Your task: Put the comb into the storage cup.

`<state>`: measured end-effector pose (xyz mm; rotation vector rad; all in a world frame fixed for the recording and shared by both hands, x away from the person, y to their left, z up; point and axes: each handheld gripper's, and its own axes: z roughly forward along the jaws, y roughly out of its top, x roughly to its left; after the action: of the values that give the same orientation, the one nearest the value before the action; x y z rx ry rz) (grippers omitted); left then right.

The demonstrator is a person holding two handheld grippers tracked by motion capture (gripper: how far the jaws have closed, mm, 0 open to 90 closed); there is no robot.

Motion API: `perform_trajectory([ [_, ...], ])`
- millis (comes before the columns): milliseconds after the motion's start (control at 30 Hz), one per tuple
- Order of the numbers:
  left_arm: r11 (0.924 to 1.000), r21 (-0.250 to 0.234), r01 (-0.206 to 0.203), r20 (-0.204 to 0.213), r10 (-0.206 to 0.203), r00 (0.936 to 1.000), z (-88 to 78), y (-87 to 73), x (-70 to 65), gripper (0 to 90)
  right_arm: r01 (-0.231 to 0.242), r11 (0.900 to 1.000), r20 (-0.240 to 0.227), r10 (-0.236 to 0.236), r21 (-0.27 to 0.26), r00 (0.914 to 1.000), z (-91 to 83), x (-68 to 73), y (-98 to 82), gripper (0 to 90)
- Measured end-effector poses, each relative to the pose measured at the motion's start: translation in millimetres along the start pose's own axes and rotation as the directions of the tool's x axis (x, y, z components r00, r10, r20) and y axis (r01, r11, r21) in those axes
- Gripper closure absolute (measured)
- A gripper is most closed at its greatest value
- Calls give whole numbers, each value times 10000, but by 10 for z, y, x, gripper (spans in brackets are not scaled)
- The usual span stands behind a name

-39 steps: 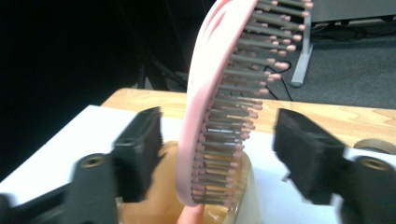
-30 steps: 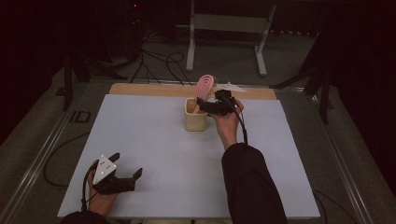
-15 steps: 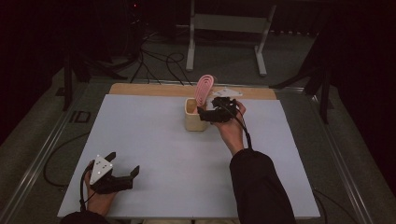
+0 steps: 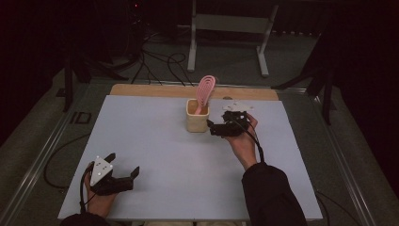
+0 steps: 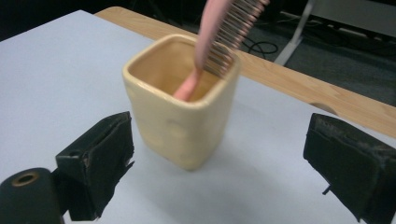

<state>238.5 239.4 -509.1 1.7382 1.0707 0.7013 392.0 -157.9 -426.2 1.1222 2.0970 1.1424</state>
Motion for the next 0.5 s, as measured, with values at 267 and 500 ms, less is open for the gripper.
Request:
perform_trajectory([
  [267, 9999, 57, -145, -82, 146, 9999, 5, 7, -15, 0, -279, 9996, 130, 279, -29, 9995, -259, -89, -255, 82],
  [500, 10000, 43, -61, -191, 62, 9998, -9, 41, 9, 0, -278, 9994, 44, 279, -196, 9996, -479, -80, -454, 82],
])
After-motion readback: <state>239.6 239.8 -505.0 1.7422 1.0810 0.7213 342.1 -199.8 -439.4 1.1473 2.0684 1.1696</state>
